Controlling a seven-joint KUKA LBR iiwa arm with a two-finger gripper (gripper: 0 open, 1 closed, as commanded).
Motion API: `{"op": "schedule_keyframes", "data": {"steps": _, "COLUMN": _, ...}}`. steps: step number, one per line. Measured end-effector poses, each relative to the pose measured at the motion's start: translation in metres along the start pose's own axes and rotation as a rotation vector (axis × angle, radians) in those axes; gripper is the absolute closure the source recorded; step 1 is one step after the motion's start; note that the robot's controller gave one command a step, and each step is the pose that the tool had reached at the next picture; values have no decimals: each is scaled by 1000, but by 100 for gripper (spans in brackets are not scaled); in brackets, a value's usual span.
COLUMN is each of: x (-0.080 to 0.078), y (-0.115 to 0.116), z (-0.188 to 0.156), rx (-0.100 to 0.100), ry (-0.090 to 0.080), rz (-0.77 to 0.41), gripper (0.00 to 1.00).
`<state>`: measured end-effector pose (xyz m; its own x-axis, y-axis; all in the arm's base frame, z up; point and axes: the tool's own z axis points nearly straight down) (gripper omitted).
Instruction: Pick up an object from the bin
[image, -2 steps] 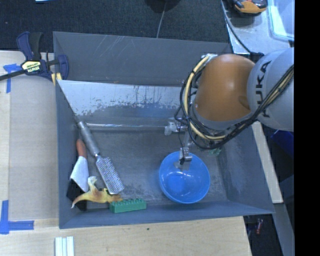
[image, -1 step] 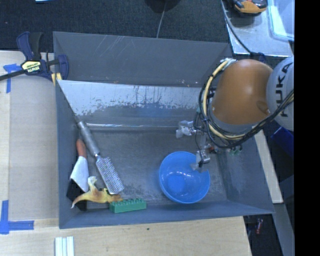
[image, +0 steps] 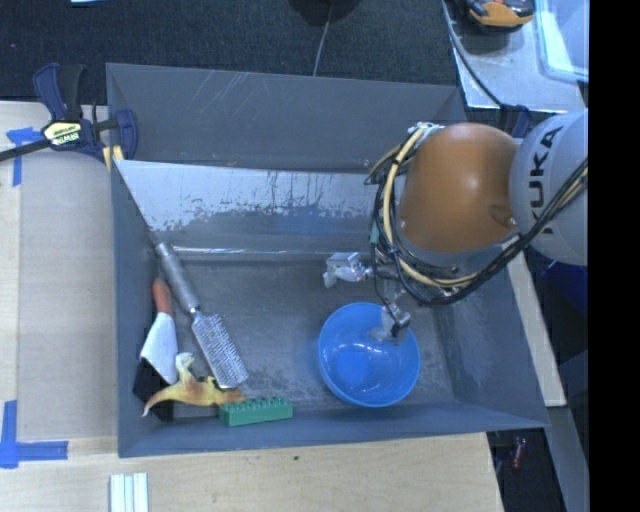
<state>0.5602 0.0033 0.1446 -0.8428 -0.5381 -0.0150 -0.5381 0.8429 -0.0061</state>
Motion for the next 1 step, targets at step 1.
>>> {"op": "schedule_keyframes", "data": {"steps": 1, "x": -11, "y": -9, "z": 38, "rx": 2, "ry": -2, "rz": -120, "gripper": 0}}
